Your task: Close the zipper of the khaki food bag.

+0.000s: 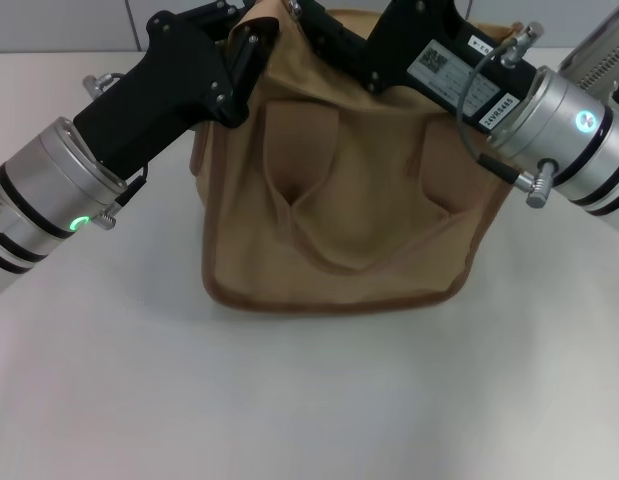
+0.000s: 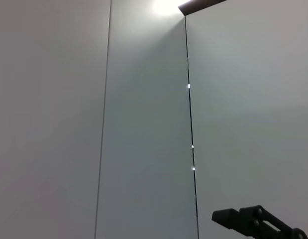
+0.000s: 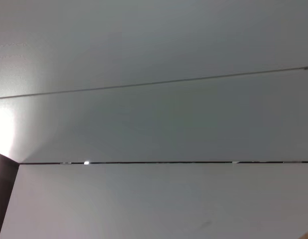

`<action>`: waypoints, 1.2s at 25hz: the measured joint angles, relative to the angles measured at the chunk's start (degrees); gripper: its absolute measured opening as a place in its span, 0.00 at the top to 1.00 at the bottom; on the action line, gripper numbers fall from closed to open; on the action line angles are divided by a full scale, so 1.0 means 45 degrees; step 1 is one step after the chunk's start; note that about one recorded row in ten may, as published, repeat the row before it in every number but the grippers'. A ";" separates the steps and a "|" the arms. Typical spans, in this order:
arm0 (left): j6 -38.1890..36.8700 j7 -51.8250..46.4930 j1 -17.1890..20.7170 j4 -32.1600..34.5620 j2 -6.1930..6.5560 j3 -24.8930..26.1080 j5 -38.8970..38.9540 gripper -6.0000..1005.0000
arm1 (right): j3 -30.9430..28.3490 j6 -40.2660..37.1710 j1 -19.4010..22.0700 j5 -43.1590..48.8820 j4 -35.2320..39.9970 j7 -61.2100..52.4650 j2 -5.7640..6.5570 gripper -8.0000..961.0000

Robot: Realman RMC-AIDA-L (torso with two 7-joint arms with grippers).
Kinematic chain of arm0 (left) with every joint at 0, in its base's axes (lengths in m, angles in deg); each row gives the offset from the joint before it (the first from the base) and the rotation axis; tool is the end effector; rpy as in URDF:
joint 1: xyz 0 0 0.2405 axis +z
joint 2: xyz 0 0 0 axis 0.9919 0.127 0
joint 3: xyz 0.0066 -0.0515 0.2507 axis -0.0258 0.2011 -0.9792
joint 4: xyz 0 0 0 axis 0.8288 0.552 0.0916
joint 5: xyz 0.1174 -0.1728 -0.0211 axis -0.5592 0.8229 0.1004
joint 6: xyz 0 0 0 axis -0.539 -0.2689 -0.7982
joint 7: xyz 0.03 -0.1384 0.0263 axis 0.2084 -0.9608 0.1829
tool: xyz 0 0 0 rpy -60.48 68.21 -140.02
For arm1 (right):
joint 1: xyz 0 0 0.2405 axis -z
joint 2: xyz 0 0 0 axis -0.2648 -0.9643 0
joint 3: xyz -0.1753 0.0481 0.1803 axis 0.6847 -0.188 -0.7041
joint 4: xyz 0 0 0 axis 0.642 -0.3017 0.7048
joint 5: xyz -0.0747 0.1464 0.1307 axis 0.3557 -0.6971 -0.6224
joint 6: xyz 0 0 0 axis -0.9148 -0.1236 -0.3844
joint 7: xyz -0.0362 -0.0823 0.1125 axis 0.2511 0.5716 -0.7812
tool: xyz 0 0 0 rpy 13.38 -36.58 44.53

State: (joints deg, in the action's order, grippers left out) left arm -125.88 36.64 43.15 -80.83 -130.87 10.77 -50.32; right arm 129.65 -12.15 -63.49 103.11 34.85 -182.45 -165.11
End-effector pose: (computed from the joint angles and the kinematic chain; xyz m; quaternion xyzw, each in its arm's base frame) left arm -0.1980 0.3369 -0.0156 -0.8047 -0.0483 -0.5269 0.2692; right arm 0.1508 0.3608 -0.0437 0.5387 -0.6204 -0.5297 0.2105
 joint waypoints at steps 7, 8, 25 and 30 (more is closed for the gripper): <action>0.0022 0.0000 0.0002 0.0000 0.0000 0.0002 0.0034 0.96 | 0.0074 -0.0257 -0.0069 0.0049 0.0227 0.0068 0.0002 0.23; 0.0028 0.0000 0.0004 0.0001 -0.0001 0.0002 0.0035 0.96 | 0.0082 -0.0231 -0.0073 0.0073 0.0268 0.0067 0.0001 0.23; -0.0006 -0.0001 0.0110 -0.0022 -0.0001 -0.0003 -0.0016 0.96 | 0.0078 0.0098 0.0099 0.0133 0.0293 0.0410 -0.0005 0.30; -0.0041 -0.0001 0.0131 -0.0019 -0.0001 0.0001 -0.0014 0.96 | 0.0067 -0.0262 0.0383 0.0185 0.0723 0.1107 -0.0002 0.37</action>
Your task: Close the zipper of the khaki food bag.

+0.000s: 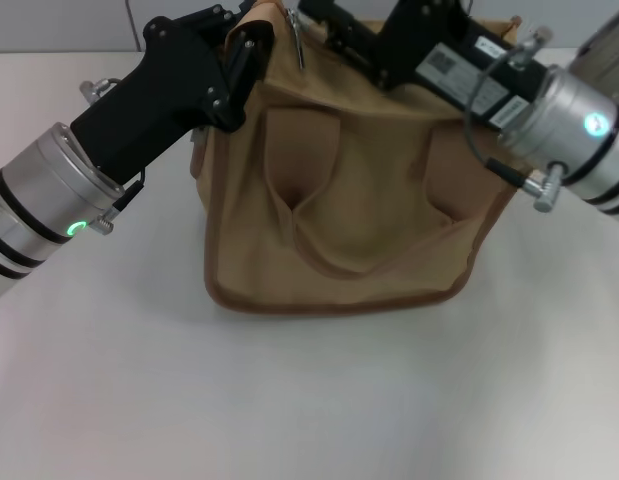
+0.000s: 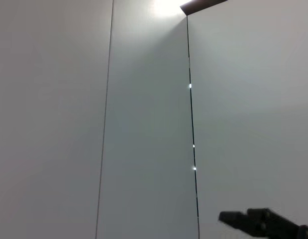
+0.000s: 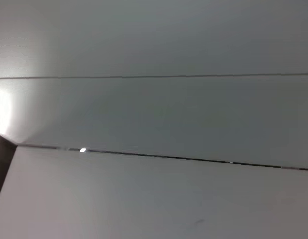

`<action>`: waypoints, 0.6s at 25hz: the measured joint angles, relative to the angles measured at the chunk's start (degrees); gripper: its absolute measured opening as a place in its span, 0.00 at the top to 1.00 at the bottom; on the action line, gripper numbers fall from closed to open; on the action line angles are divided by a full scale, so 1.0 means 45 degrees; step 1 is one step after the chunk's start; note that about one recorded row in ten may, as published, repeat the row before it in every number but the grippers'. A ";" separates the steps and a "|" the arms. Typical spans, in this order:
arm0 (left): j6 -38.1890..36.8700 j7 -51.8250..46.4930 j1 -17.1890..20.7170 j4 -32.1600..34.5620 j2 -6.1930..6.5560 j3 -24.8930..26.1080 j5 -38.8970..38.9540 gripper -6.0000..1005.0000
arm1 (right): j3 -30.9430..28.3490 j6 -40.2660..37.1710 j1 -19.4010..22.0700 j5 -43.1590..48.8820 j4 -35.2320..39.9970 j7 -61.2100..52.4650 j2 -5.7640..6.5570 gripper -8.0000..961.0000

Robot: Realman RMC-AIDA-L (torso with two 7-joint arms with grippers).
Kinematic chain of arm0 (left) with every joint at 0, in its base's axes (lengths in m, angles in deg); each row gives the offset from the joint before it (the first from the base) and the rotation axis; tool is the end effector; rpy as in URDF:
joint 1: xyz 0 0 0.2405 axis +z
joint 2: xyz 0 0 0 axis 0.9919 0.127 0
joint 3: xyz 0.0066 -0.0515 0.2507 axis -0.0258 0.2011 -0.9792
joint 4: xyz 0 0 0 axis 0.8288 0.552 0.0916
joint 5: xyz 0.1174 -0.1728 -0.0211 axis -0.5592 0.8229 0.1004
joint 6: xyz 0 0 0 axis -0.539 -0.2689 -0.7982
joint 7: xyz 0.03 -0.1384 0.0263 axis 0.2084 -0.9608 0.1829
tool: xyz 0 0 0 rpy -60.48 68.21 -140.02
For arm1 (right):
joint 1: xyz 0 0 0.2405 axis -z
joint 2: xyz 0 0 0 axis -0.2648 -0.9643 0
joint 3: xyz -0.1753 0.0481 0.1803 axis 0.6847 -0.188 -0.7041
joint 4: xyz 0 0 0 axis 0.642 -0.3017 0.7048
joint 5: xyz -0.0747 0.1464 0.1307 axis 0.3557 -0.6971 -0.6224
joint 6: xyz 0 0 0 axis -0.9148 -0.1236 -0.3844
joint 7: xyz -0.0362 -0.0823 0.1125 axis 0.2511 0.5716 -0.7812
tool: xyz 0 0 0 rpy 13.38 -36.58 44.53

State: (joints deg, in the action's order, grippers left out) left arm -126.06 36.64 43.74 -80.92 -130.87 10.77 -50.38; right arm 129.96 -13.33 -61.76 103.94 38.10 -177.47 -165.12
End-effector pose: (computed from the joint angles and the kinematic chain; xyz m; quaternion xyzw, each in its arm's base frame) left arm -0.2011 0.3343 -0.0158 -0.8042 -0.0522 -0.5267 0.2705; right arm 0.1547 0.3590 -0.0362 0.5803 -0.5802 -0.5411 0.1838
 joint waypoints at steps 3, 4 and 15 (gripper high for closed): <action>-0.0025 0.0000 0.0038 0.0000 0.0000 0.0000 0.0004 0.96 | -0.0134 -0.1001 0.0574 -0.0089 0.0526 0.1473 0.0001 0.39; -0.0034 0.0000 0.0056 0.0000 -0.0001 0.0000 0.0005 0.96 | -0.0147 -0.1334 0.0789 -0.0102 0.0734 0.2130 0.0003 0.39; -0.0302 0.0000 0.0162 -0.0027 0.0001 -0.0002 0.0018 0.96 | 0.0294 -0.1600 0.1828 0.0533 0.1379 0.8206 0.0024 0.37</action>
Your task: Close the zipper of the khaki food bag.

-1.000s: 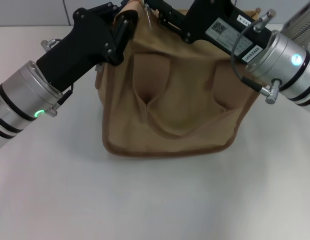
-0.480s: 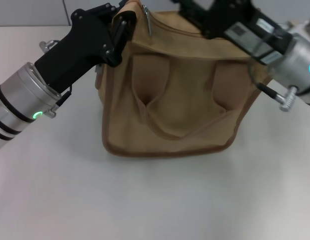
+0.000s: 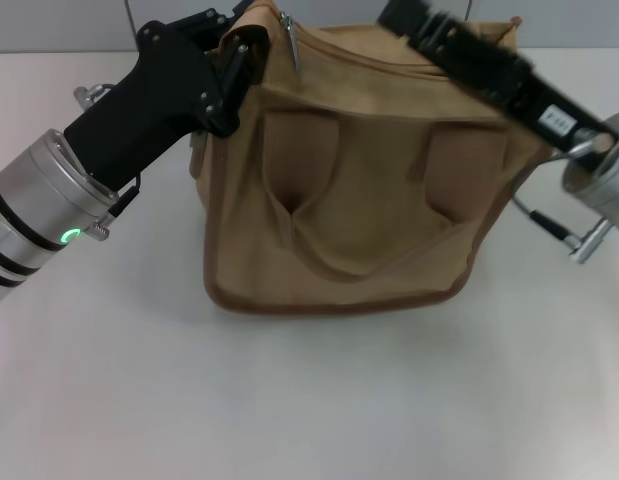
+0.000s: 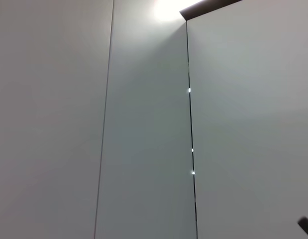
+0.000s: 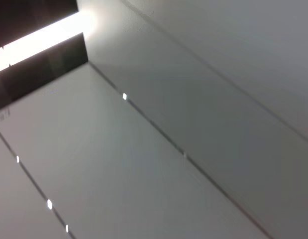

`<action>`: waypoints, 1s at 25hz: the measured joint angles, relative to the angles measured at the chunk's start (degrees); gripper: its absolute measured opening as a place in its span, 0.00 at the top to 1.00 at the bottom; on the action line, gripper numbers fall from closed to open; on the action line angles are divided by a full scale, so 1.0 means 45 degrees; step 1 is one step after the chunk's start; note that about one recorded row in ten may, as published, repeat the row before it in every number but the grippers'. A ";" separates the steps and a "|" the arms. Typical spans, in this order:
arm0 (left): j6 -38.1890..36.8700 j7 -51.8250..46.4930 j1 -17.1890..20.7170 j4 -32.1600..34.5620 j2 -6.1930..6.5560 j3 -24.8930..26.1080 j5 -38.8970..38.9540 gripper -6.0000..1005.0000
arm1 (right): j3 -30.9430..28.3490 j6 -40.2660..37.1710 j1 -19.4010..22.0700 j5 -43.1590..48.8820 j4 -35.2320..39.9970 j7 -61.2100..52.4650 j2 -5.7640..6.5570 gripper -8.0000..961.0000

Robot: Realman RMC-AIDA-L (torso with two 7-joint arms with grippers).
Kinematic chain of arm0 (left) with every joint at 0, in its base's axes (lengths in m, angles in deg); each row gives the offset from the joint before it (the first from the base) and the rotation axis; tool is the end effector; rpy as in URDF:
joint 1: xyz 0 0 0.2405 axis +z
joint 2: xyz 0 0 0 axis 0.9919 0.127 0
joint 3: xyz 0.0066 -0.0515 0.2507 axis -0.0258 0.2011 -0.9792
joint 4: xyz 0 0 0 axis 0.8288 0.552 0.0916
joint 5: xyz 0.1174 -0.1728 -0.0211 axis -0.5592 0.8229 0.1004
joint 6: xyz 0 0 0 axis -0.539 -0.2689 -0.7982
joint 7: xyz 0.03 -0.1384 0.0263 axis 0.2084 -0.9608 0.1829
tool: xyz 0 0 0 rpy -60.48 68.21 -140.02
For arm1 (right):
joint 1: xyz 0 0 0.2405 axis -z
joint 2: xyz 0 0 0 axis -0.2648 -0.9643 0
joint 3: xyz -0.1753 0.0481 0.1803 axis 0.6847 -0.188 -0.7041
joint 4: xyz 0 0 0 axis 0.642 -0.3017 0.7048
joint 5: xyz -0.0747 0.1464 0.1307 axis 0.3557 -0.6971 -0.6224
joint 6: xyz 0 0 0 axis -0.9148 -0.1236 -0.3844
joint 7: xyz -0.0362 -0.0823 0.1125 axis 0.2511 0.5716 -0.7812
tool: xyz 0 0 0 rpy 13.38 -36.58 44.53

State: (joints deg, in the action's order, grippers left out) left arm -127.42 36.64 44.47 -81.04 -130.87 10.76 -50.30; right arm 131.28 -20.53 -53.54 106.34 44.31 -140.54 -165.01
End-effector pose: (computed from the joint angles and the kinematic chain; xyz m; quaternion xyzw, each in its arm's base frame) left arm -0.2033 0.3294 -0.0143 -0.8002 -0.0518 -0.5336 0.2686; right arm 0.1853 0.3281 -0.0190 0.7432 -0.3357 -0.5786 0.0079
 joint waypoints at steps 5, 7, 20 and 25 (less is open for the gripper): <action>-0.0033 0.0548 -0.0097 -0.0411 -0.0001 -0.0025 0.0007 0.96 | 0.1087 0.0532 -0.0686 0.0348 0.0065 0.0223 -0.0008 0.37; -0.0024 0.0701 -0.0106 -0.0491 -0.0002 -0.0021 0.0007 0.96 | 0.1098 0.0589 -0.0837 0.0349 0.0055 0.0217 -0.0018 0.37; 0.0031 0.0654 -0.0197 -0.0499 0.0011 0.0006 0.0046 0.96 | 0.1494 0.1046 -0.1396 0.0257 -0.0172 -0.0202 -0.0020 0.37; 0.0049 0.0653 -0.0225 -0.0504 -0.0001 0.0004 0.0030 0.96 | 0.1566 0.1141 -0.1359 0.0194 -0.0174 -0.0370 -0.0026 0.37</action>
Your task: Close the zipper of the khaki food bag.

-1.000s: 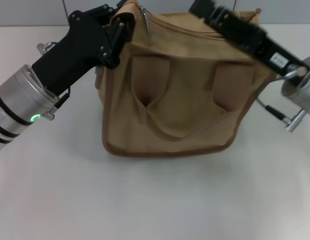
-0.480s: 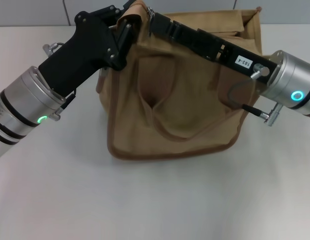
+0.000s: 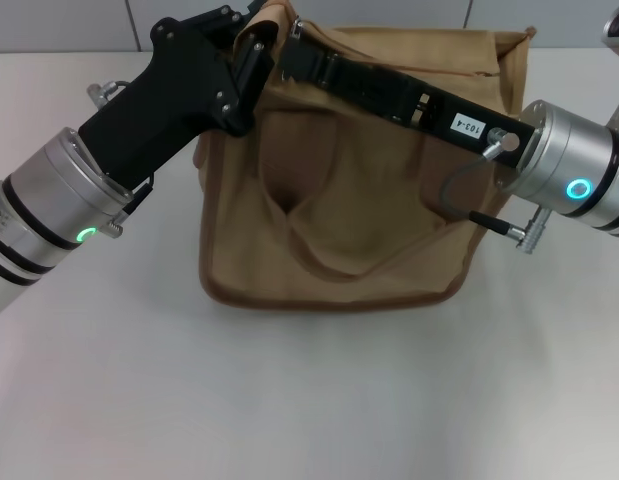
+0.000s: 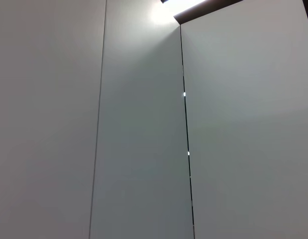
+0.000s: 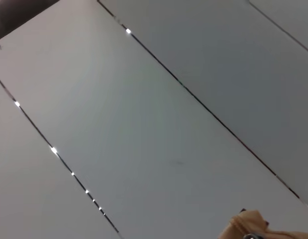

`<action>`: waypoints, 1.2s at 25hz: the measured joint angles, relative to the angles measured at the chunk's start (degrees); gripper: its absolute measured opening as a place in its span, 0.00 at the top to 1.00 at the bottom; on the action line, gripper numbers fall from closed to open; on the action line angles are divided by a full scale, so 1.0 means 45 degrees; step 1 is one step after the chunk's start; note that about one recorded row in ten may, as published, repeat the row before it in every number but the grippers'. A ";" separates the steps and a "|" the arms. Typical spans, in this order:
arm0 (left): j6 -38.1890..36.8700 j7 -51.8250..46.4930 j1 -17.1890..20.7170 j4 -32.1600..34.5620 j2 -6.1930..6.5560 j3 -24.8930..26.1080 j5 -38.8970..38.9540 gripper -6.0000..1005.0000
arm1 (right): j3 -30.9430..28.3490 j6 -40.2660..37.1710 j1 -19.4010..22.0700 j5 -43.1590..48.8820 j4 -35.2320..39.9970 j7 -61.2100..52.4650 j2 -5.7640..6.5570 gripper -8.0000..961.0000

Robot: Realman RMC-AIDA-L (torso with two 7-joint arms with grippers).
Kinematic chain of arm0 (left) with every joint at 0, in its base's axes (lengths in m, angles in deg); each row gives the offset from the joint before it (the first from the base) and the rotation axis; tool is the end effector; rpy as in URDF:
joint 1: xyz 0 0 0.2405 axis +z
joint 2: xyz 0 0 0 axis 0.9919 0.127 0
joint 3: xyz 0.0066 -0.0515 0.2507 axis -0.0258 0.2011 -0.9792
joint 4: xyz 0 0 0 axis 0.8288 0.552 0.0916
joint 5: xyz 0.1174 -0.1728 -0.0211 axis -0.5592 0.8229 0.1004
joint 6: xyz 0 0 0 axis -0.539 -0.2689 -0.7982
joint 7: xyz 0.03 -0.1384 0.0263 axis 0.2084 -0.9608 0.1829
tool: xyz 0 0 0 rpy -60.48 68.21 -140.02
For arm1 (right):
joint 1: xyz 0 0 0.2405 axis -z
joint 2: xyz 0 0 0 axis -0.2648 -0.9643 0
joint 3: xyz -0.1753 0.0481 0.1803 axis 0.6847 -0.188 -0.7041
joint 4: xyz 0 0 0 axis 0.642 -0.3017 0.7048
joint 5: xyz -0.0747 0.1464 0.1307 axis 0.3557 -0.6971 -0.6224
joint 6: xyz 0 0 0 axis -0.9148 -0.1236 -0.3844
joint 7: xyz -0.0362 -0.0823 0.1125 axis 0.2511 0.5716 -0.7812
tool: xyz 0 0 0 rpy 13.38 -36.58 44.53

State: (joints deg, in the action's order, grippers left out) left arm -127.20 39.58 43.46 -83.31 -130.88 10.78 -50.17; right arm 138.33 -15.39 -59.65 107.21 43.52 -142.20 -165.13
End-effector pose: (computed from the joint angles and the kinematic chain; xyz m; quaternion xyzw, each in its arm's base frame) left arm -0.1961 0.3295 -0.0203 -0.7982 -0.0404 -0.5369 0.2702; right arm 0.1559 0.3412 -0.0442 0.7884 -0.3368 -0.5120 0.0532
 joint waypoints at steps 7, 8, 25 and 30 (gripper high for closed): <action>0.0012 -0.0002 -0.0010 0.0002 -0.0001 -0.0004 -0.0025 0.96 | -0.0024 0.0157 0.0030 -0.0010 0.0067 -0.0330 -0.0001 0.48; -0.0004 -0.0006 -0.0010 0.0002 0.0000 -0.0005 -0.0026 0.96 | -0.0020 0.0170 0.0033 -0.0010 0.0072 -0.0333 0.0001 0.51; 0.0068 0.0092 -0.0030 -0.0116 -0.0004 -0.0005 -0.0042 0.96 | -0.0012 -0.0314 0.0125 0.0003 0.0029 -0.0365 -0.0001 0.60; 0.0088 0.0092 -0.0033 -0.0115 -0.0001 -0.0004 -0.0043 0.96 | -0.0018 -0.0059 0.0127 -0.0003 0.0018 -0.0495 -0.0001 0.69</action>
State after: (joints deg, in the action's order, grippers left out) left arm -126.81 39.99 43.31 -83.83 -130.88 10.76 -50.36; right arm 138.25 -15.66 -59.08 107.20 43.61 -144.43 -165.13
